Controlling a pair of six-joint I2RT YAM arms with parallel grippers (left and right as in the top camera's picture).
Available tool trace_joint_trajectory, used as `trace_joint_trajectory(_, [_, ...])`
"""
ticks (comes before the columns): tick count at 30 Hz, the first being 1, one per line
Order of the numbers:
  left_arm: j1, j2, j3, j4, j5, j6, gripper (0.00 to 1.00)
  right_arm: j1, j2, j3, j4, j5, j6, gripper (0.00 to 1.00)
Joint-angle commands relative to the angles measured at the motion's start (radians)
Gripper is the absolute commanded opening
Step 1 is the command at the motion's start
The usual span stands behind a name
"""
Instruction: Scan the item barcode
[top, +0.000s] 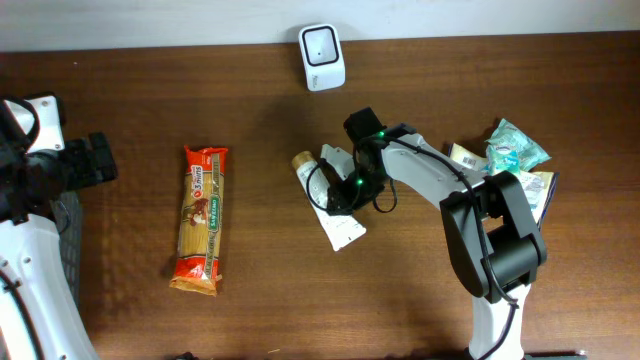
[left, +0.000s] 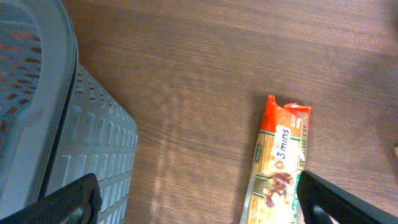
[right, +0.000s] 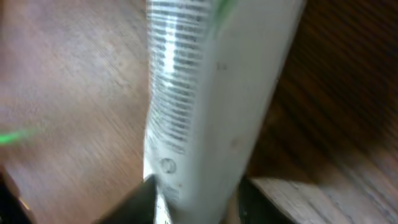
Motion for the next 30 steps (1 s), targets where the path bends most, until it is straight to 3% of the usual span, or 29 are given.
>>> trace_joint_trajectory(1, [-0.002,-0.005,0.000,0.002,0.000,0.016,0.99,0.004,-0.007,-0.026,0.010,-0.005,0.001,0.26])
trace_joint_trajectory(3, [-0.002,-0.005,0.000,0.002,0.000,0.016,0.99,0.003,-0.008,-0.026,0.011,-0.005,0.004,0.04])
trace_joint_trajectory(6, [-0.002,-0.005,0.000,0.002,0.000,0.016,0.99,-0.027,-0.021,0.012,-0.034,-0.074,0.009,0.04])
trace_joint_trajectory(13, [-0.002,-0.005,0.000,0.002,0.000,0.016,0.99,-0.177,-0.196,0.206,-0.159,-0.466,-0.079,0.04])
trace_joint_trajectory(23, [-0.002,-0.005,0.000,0.002,0.000,0.016,0.99,-0.198,-0.555,0.221,-0.159,-0.471,-0.077,0.04])
trace_joint_trajectory(26, [-0.002,-0.005,0.000,0.002,0.000,0.016,0.99,-0.190,-0.539,0.220,-0.154,-0.388,-0.074,0.04])
trace_joint_trajectory(28, [-0.002,-0.005,0.000,0.002,0.000,0.016,0.99,-0.152,-0.516,0.220,-0.106,-0.196,-0.067,0.04])
trace_joint_trajectory(30, [-0.002,-0.005,0.000,0.002,0.000,0.016,0.99,-0.073,-0.462,0.220,0.042,0.169,-0.067,0.04])
